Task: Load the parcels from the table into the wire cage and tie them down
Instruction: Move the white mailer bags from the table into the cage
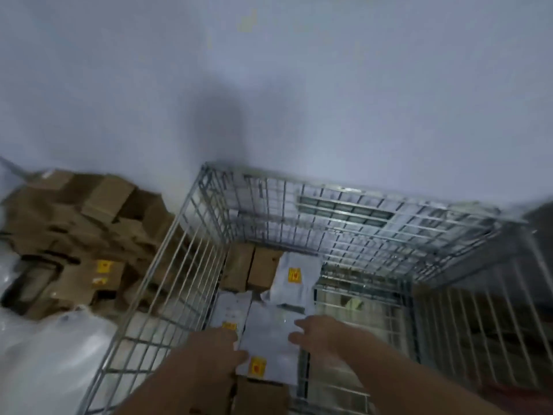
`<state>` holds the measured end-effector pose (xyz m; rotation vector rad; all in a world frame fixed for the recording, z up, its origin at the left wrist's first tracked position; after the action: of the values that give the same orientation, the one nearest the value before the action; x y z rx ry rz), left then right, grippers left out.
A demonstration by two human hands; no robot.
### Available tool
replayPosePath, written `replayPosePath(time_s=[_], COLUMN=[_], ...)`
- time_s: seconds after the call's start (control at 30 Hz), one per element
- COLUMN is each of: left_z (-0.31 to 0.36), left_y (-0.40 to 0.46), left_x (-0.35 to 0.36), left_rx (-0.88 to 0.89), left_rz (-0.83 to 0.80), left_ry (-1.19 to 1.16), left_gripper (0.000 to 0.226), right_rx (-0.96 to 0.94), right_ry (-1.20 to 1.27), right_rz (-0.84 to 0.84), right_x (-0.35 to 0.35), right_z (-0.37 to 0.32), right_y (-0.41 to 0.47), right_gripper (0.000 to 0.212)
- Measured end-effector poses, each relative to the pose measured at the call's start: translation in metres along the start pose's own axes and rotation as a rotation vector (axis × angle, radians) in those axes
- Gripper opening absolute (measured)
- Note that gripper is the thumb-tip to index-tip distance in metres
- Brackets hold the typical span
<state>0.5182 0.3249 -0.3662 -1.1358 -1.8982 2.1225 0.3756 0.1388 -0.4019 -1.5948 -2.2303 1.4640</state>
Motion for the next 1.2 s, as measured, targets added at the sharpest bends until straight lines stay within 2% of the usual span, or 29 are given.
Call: replayPosePath(time_s=[0.03,0.1,0.2,0.3,0.43,0.57,0.7,0.9,1.2], left_z=[0.004,0.019,0.037,0.055,0.077,0.107,0.143,0.200,0.318], left_y=[-0.026,-0.085,-0.182,-0.292,-0.423,-0.519,-0.565,-0.573,-0.577], left_x=[-0.025,-0.081,-0.163,-0.241,-0.319,-0.367,-0.381,-0.367,-0.286], left_rx=[0.017,0.072,0.080,0.124,0.171,0.235,0.288,0.411,0.650], left_rz=[0.034,0.127,0.351,0.567,0.808,1.006,1.083,1.027,0.941], left_ry=[0.017,0.077,0.149,0.112,0.146,0.120,0.107,0.123,0.345], left_gripper=[0.061,0.056,0.064,0.065,0.065,0.062,0.063,0.074,0.077], right_rx=[-0.011,0.004,0.041,0.030,0.054,0.064,0.089,0.188,0.519], right_ry=[-0.028,-0.076,-0.178,-0.222,-0.341,-0.375,-0.401,-0.362,-0.167], right_rz=[0.020,0.092,0.278,0.438,0.613,0.803,0.903,0.944,1.081], right_x=[-0.031,-0.086,-0.170,-0.245,-0.320,-0.367,-0.378,-0.351,-0.237], right_z=[-0.019,-0.052,-0.108,-0.155,-0.197,-0.224,-0.232,-0.207,-0.106], right_y=[-0.027,-0.080,-0.182,-0.287,-0.411,-0.511,-0.567,-0.604,-0.720], right_gripper=[0.076,0.070,0.075,0.076,0.076,0.072,0.069,0.068,0.066])
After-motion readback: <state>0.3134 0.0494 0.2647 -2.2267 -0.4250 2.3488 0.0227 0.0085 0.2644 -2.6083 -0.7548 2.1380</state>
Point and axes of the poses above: each hand's wrist, its own y-axis towards the middle knuckle, its own x-axis out of the palm, z = x × y, the point moved 4 cm from there along y, towards the middle knuckle, and after that the axes turned 15 degrees about -x, right-handed, at the moved point
